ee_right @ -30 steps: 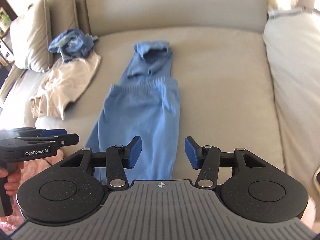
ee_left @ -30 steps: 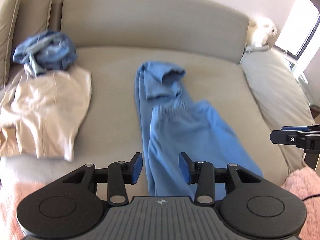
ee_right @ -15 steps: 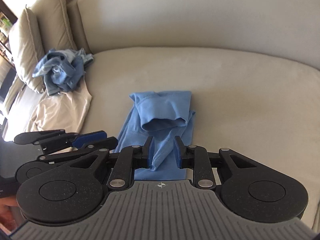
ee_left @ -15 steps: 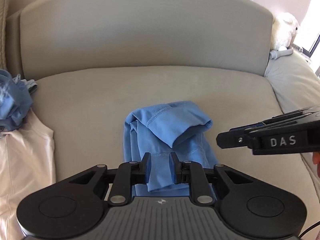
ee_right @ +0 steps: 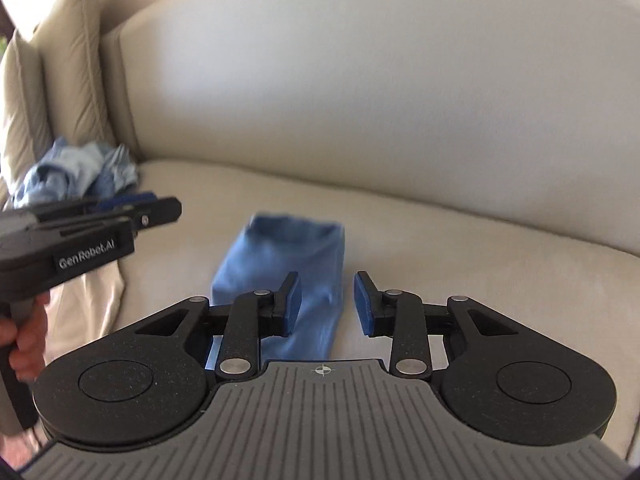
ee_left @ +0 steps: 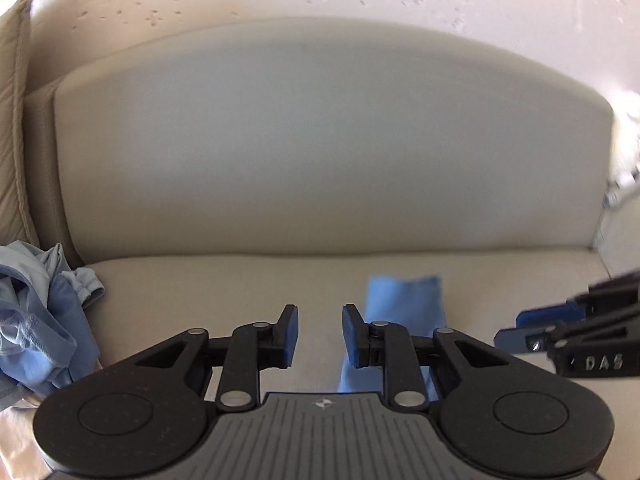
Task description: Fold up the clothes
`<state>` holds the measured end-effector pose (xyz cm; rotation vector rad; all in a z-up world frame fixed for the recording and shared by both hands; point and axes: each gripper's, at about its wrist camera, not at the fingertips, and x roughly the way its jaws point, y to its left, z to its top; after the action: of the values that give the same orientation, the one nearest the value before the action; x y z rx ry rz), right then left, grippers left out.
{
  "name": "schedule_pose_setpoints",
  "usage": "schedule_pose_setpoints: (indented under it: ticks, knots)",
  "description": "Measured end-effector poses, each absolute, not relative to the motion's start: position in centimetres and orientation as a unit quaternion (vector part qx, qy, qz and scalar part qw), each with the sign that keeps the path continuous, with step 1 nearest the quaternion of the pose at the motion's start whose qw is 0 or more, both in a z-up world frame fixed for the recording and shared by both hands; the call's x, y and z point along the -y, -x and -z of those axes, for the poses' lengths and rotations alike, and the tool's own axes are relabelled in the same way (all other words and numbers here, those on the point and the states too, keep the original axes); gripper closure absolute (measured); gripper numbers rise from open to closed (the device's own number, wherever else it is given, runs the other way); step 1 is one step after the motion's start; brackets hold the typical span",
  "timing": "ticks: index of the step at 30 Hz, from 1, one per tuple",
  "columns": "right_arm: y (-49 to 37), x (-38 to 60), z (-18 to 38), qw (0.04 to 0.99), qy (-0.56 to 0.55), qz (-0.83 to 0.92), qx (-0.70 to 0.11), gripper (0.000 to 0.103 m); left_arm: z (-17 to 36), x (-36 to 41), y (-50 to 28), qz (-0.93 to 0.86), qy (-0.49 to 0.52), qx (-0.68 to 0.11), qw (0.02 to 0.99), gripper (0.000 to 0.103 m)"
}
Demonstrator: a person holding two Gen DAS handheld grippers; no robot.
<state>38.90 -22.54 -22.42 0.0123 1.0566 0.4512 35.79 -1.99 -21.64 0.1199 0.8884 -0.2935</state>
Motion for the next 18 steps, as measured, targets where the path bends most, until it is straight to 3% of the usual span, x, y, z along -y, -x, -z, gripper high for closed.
schedule_pose_setpoints:
  ticks: [2,5,10,13,18]
  knots:
    - [-37.4,22.9,23.6,0.814,0.011,-0.249,-0.525,0.068,23.0,1.4,-34.0,0.174,-0.057,-0.457,0.870,0.082]
    - [-35.0,22.9,25.9,0.776,0.030,-0.304,-0.552,0.084,25.4,0.4,-30.6,0.222,-0.042,-0.492,0.841,0.085]
    - [-32.7,22.4,28.7,0.741,0.048,-0.344,-0.574,0.088,27.3,1.8,-26.9,0.301,-0.073,-0.497,0.811,0.088]
    - [-32.9,22.2,29.7,0.736,0.015,-0.349,-0.580,0.088,27.7,3.7,-28.6,0.284,-0.088,-0.488,0.820,0.087]
    - [-37.5,23.6,25.1,0.867,-0.092,-0.230,-0.432,0.085,19.7,1.2,-36.1,0.119,0.032,-0.332,0.935,0.085]
